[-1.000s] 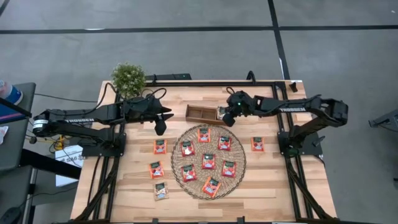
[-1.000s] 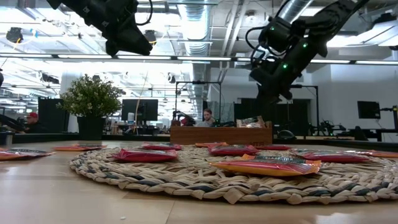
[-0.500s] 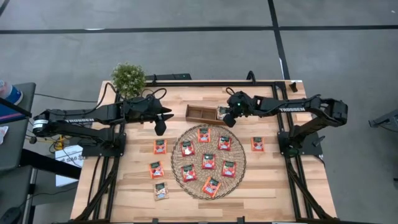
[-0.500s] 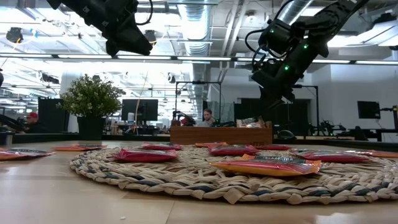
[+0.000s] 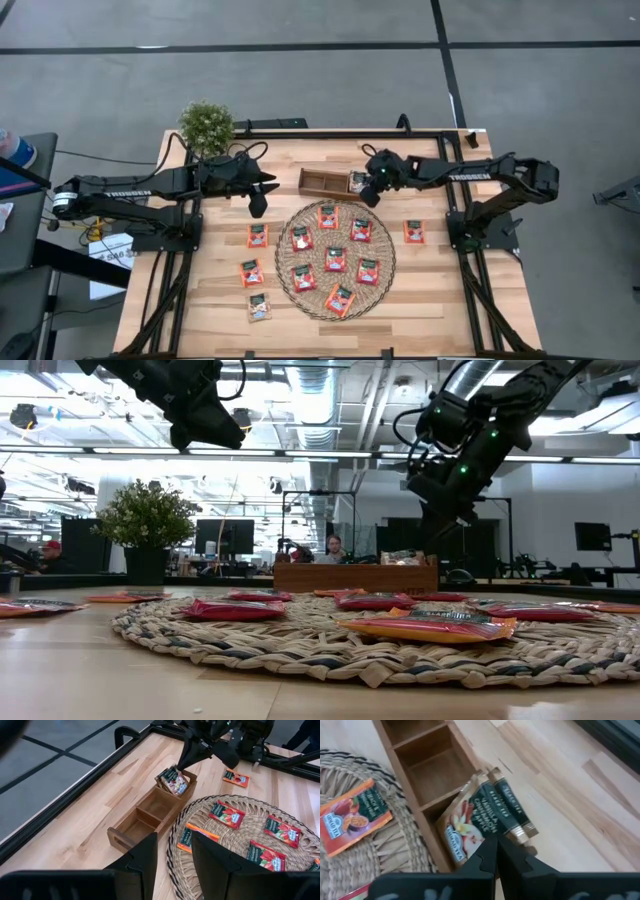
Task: Pick & Place Tea
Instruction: Put the brown tea bag into the right section of the wooden organizer
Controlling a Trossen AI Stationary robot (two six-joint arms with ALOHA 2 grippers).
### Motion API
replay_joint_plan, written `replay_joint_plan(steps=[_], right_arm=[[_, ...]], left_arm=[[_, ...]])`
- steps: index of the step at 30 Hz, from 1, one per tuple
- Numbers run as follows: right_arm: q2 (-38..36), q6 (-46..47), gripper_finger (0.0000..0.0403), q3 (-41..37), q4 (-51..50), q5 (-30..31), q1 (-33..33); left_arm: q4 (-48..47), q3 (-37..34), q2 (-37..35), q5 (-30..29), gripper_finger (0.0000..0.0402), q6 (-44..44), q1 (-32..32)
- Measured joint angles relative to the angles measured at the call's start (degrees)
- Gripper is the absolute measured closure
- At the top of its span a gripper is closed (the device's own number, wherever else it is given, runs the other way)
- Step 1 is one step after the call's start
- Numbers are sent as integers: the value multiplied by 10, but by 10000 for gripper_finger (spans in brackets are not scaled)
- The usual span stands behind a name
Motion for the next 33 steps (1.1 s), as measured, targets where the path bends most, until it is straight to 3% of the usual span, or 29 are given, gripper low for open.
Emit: replay_joint_plan(steps=[8, 11, 19, 26, 33], right_arm=[[-21, 9, 403, 3, -3, 8, 13], [-51, 9, 403, 26, -53, 18, 28], [-173, -9, 403, 56, -230, 15, 124], [-303, 58, 403, 43, -298, 24, 194], [-465, 174, 403, -63, -239, 91, 281]], left_arm=[[0, 0, 0, 0, 291, 0, 0], [-3, 0, 0, 10, 291, -12, 0], [-54, 0, 0, 140, 291, -94, -22], [-66, 0, 8, 106, 291, -156, -84], [-70, 0, 64, 80, 291, -256, -155]])
